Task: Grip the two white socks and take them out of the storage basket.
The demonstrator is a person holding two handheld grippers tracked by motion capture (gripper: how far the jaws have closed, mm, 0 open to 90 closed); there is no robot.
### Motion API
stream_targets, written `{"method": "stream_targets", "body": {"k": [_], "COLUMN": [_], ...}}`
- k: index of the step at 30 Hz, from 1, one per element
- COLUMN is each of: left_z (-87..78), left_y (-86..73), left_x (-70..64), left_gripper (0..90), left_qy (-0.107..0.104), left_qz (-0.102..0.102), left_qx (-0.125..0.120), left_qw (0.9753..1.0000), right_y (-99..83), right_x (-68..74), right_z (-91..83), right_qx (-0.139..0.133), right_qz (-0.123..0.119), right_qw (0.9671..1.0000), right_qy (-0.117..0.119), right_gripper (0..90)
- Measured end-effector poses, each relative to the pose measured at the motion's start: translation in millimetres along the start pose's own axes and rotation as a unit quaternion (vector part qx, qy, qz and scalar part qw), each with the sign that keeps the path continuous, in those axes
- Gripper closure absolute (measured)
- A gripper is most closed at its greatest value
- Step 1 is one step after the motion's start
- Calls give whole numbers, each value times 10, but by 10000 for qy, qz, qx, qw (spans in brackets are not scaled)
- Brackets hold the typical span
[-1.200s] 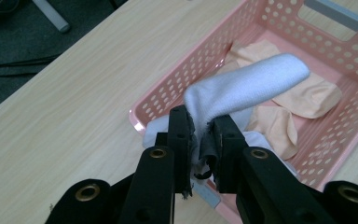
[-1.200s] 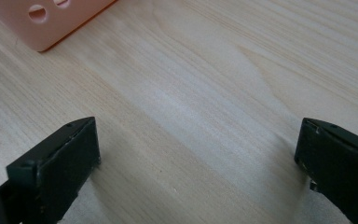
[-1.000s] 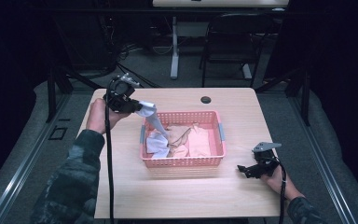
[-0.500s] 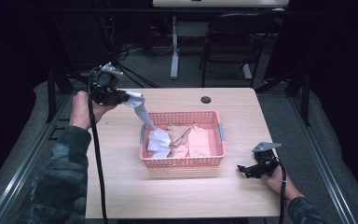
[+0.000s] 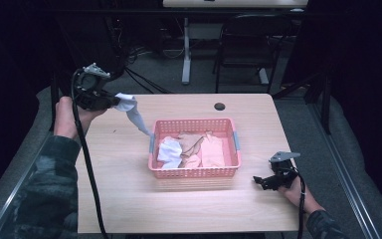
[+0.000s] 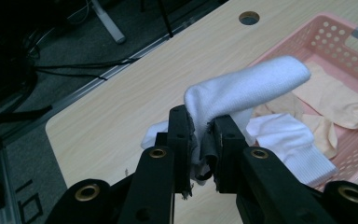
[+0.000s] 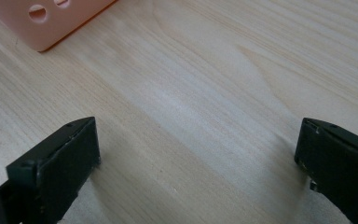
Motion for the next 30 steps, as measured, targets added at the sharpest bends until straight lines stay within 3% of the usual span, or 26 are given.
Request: {"method": "stream_targets", "body": {"k": [12, 15, 21, 30], "left_z": [5, 53, 229, 589], "left_y": [-319, -410, -608, -920], "left_x": [236, 277, 327, 340], "left_gripper": [796, 795, 788, 786], "left_qy": [149, 200, 287, 47], "left_qz": [-354, -401, -484, -699], "left_qx": [199, 349, 640, 957], "left_qw": [9991, 9984, 9964, 9929], "right_y": [1, 1, 2, 1], "right_x": [-5, -4, -3, -2], "right_z": [-2, -2, -1, -1], "right_qx": [12, 11, -4, -5], "right_qz": [-34, -31, -19, -17], "right_qw": [10000, 10000, 10000, 10000], "right_qy": [-9, -9, -1, -2], "right_gripper": [0, 0, 0, 0]}}
Point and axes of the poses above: each handheld gripper's, and its own axes: z roughly forward along the jaws, y roughly out of its top, x roughly to its left, the point moved 2 cm from there along z, roughly forward along the jaws, and after that the axes turned 6 degrees about -y, right-handed, at the moved point
